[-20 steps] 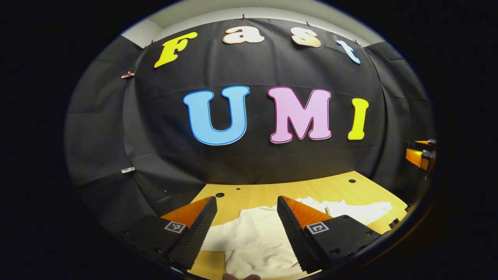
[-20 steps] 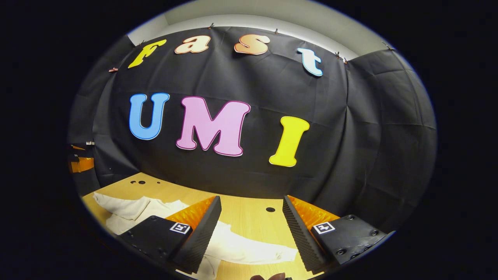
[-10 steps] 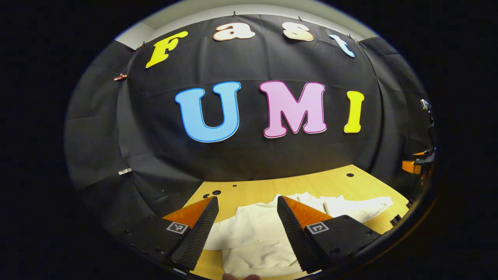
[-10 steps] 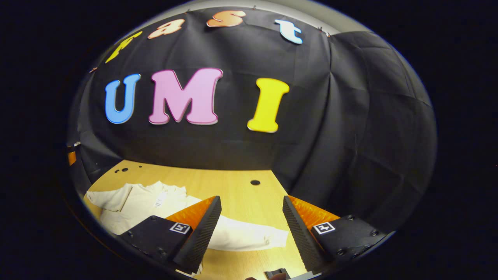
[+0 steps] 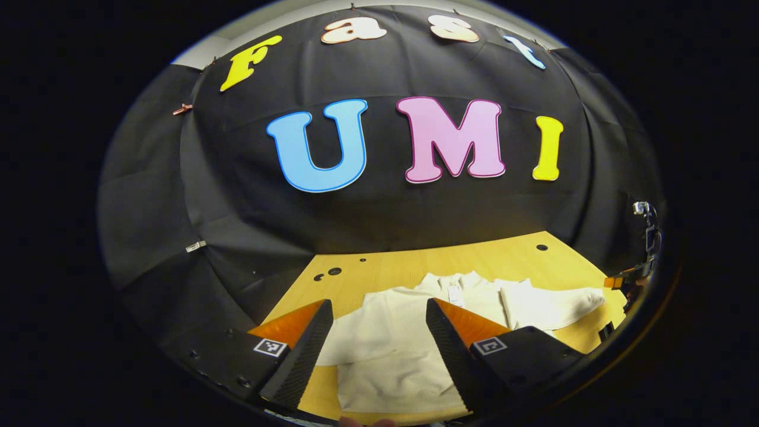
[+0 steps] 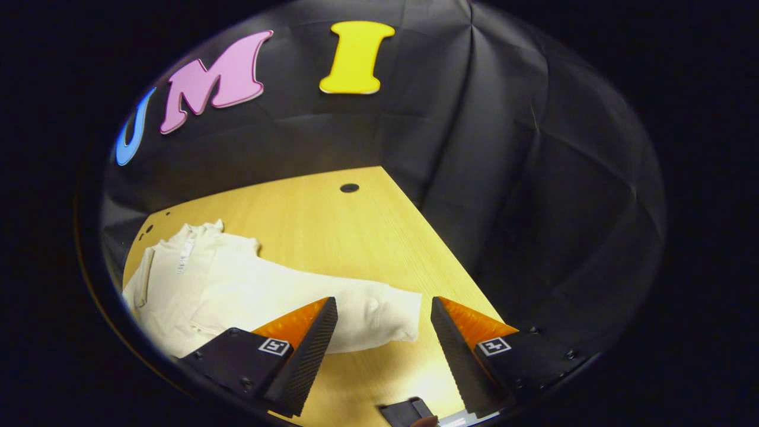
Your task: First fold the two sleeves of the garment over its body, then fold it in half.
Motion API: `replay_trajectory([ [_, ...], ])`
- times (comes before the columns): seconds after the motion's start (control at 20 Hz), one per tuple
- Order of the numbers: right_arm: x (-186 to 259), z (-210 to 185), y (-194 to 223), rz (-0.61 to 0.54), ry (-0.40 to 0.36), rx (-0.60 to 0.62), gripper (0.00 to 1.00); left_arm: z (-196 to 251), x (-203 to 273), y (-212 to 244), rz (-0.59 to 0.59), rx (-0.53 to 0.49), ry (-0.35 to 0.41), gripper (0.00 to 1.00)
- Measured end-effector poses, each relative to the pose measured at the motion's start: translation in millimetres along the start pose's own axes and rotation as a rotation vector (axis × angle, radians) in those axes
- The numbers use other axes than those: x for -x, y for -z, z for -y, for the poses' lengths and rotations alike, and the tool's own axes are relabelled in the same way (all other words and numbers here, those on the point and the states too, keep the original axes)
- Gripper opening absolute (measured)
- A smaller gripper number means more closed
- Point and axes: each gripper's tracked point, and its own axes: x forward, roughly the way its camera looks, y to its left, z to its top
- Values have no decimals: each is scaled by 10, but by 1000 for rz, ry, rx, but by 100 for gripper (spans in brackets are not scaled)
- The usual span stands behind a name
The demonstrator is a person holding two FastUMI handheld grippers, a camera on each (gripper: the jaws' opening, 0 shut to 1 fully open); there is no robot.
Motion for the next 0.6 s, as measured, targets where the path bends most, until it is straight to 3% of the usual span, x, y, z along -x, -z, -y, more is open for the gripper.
replay_trajectory([
  [0.35,-528,197,467,-174,13,-35,98,51,-49,47,-32,-31,-46,98],
  [0.6,-672,63,579,-223,-38,-71,93,77,-24,93,-57,-31,-73,98],
])
